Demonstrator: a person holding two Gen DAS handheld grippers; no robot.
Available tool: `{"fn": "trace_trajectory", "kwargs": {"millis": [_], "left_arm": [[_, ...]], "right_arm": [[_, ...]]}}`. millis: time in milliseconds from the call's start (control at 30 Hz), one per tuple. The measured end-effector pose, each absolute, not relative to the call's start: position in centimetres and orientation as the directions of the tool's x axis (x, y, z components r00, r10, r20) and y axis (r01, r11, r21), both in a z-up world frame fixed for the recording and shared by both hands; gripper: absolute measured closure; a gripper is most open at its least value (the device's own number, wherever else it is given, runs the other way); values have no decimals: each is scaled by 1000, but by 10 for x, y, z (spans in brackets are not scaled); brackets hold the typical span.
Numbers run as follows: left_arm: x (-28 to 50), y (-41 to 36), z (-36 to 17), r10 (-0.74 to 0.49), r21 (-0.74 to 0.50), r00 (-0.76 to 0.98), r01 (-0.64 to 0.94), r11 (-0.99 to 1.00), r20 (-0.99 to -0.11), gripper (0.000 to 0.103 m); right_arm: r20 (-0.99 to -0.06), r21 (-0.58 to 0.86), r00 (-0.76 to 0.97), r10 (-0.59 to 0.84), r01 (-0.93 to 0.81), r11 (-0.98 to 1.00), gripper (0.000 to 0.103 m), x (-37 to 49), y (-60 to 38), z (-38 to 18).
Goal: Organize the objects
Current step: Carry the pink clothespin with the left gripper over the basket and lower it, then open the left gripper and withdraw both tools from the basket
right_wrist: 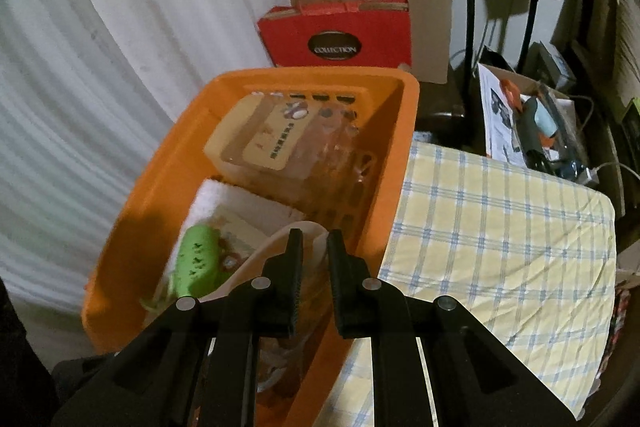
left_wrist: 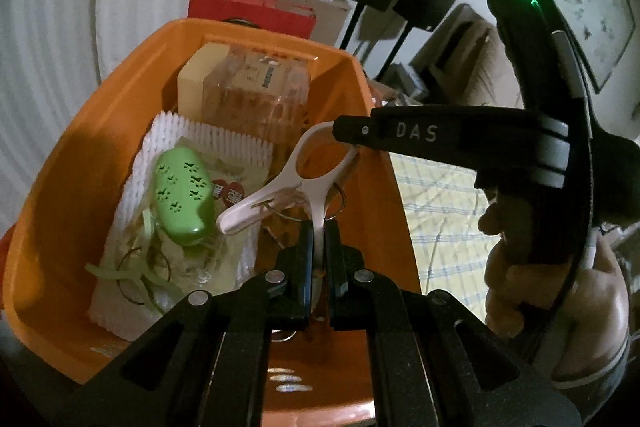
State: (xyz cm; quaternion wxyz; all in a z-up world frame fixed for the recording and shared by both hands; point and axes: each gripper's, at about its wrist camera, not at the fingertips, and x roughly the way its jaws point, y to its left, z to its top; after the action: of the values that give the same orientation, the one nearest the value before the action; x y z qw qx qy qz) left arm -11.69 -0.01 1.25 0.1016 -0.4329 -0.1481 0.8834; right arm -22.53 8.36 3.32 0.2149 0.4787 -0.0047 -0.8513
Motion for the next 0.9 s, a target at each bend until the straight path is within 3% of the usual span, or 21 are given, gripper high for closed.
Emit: {"fn": "trace_trajectory", "kwargs": {"millis": [400,500,633,900], "left_arm": [[-121,-3,13,372,-406,-564,-71,-911,-737,84],[-116,-13,25,367,-397,-584,-82,-914,-724,74],[-108,-28,41,328,-356,-619,-82,-931,-714,50],[-90,-53,62,259,-296,-668,-61,-953,-697,34]], "right_arm": [[-780,227,-485,-395,369,-901,80,-212,97,46],[-771,199,-514,-377,368,-908,75,-202,103,56],[-760,173,-540,-361,368,-914,67,-184,108,66],[-740,146,-575,-349,369,-918,48,-149,111,78]]}}
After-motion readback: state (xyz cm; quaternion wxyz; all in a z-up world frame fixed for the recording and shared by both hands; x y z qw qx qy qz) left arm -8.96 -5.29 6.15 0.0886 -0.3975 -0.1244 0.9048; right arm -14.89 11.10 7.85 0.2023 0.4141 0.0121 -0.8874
